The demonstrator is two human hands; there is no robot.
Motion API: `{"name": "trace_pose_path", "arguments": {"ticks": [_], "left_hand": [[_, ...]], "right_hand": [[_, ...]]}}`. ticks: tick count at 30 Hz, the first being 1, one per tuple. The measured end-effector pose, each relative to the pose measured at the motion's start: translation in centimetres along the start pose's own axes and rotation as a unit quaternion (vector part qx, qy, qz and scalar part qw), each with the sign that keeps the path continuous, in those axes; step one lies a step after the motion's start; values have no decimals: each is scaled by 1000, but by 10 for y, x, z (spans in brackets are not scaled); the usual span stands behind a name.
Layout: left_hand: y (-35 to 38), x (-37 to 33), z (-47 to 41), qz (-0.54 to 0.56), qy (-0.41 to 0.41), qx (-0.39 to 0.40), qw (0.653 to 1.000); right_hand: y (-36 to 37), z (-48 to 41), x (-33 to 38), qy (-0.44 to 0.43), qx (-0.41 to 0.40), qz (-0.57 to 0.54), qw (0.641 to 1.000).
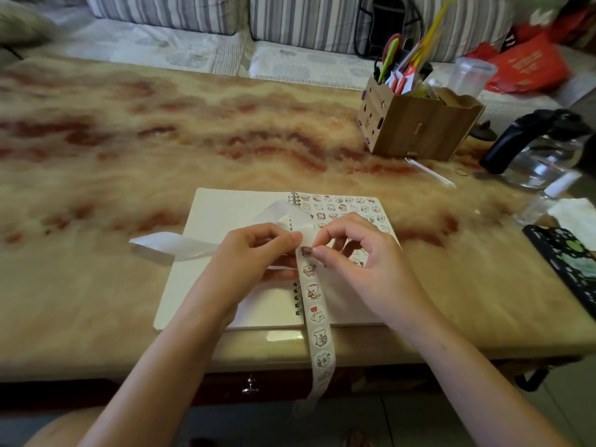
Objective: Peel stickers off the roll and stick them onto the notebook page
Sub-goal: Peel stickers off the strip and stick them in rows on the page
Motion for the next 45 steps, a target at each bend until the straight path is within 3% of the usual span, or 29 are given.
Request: {"name": "trace_pose_path", "arguments": {"ticks": [3, 8, 14, 23, 45], "left_hand": [[-3, 0, -1, -16, 10, -19, 1000], [-10, 0, -3, -52, 17, -41, 998], [-10, 1, -4, -60, 15, -40, 997], [-11, 4, -6, -72, 9, -45, 996], [-11, 6, -7, -80, 8, -41, 996]], "right_hand": [[-4, -2, -3, 15, 8, -50, 999], [-36, -6, -47, 150, -22, -114, 982], [-51, 2, -93, 273, 14, -120, 954], [-40, 7, -102, 288, 88, -32, 953], [-34, 6, -104, 286, 81, -6, 955]]}}
Point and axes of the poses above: each hand's wrist, its own z-axis away from the middle knuckle, its own y-axis out of the palm, x = y × z, the point moved 10 cm from there along -z, towards the middle knuckle, and after that the axes turned 11 degrees about z, right-handed, at the moved point
